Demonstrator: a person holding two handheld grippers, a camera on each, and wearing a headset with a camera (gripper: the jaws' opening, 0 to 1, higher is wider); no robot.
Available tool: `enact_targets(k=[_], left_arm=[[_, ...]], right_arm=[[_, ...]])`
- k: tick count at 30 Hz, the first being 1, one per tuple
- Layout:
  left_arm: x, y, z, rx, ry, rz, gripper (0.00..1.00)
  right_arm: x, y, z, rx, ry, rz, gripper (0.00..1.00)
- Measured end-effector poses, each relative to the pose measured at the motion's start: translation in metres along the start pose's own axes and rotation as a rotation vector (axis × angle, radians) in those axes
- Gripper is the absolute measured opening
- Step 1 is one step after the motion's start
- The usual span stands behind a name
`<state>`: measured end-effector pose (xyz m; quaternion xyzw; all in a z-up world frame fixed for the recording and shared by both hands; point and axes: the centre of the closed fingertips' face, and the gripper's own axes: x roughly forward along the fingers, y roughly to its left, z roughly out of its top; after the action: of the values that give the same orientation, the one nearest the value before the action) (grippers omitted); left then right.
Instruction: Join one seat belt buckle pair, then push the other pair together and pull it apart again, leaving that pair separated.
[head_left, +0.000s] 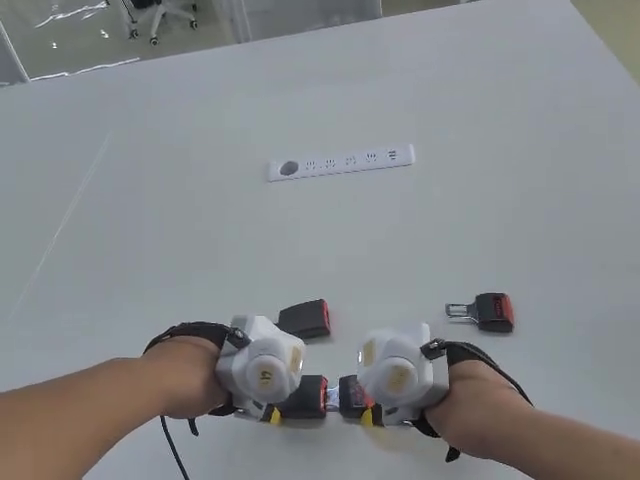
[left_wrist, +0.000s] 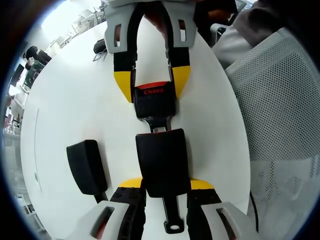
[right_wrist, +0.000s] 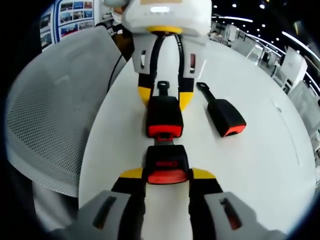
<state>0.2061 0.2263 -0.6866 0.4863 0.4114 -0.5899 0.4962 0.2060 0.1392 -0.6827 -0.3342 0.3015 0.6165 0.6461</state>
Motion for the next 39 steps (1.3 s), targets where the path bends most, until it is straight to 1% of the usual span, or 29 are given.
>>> enact_targets(k=[3, 4, 6, 8, 9, 10, 11, 12, 13, 14, 18, 23, 26, 28, 30, 34, 39], left_arm=[[0.000, 0.000, -0.001, 0.000, -0.006, 0.000, 0.31], [0.000, 0.000, 0.000, -0.010, -0.006, 0.002, 0.31], [0.001, 0.001, 0.000, -0.027, 0.012, 0.008, 0.31], [0.001, 0.001, 0.000, -0.015, 0.023, 0.009, 0.30], [0.001, 0.001, 0.000, -0.012, 0.025, 0.009, 0.30], [0.001, 0.001, 0.000, -0.015, 0.024, 0.009, 0.30], [0.000, 0.000, -0.001, -0.024, 0.017, 0.011, 0.30], [-0.001, 0.000, -0.001, -0.026, 0.009, 0.013, 0.30], [-0.001, 0.000, -0.003, -0.029, 0.011, 0.013, 0.30], [-0.001, -0.001, -0.003, -0.049, -0.005, 0.014, 0.30], [-0.001, 0.000, -0.002, -0.038, -0.013, 0.015, 0.30], [-0.002, 0.000, -0.002, -0.036, -0.020, 0.014, 0.31], [-0.003, 0.000, -0.003, -0.046, -0.041, 0.010, 0.31], [-0.003, 0.001, -0.004, -0.060, -0.059, 0.008, 0.31], [-0.004, 0.001, -0.004, -0.069, -0.078, 0.006, 0.30], [-0.003, 0.000, -0.002, -0.077, -0.086, 0.008, 0.30], [-0.003, -0.001, -0.002, -0.072, -0.088, 0.008, 0.31]], right_arm=[[0.000, 0.000, 0.000, 0.004, -0.002, 0.003, 0.30], [0.000, 0.000, 0.000, 0.008, -0.002, 0.002, 0.30], [0.000, 0.000, 0.000, 0.040, 0.009, -0.012, 0.31], [0.003, 0.004, 0.006, 0.043, 0.004, -0.013, 0.30], [0.005, 0.004, 0.006, 0.037, 0.015, -0.023, 0.30], [0.006, 0.004, 0.008, 0.038, 0.014, -0.027, 0.30], [0.007, 0.004, 0.009, 0.045, 0.017, -0.029, 0.30], [0.007, 0.004, 0.009, 0.056, 0.007, -0.030, 0.30], [0.007, 0.000, 0.015, 0.040, -0.013, -0.044, 0.30], [0.006, 0.003, 0.012, 0.048, 0.006, -0.029, 0.30], [0.006, 0.002, 0.009, 0.063, -0.003, -0.035, 0.30], [0.006, 0.003, 0.009, 0.059, -0.006, -0.038, 0.30], [0.006, 0.003, 0.008, 0.050, -0.010, -0.026, 0.31], [0.004, 0.002, 0.007, 0.042, -0.022, -0.018, 0.31], [0.003, 0.002, 0.007, 0.062, -0.037, -0.008, 0.31], [0.004, 0.002, 0.007, 0.053, -0.041, -0.008, 0.31], [0.003, 0.003, 0.008, 0.050, -0.040, -0.007, 0.31]])
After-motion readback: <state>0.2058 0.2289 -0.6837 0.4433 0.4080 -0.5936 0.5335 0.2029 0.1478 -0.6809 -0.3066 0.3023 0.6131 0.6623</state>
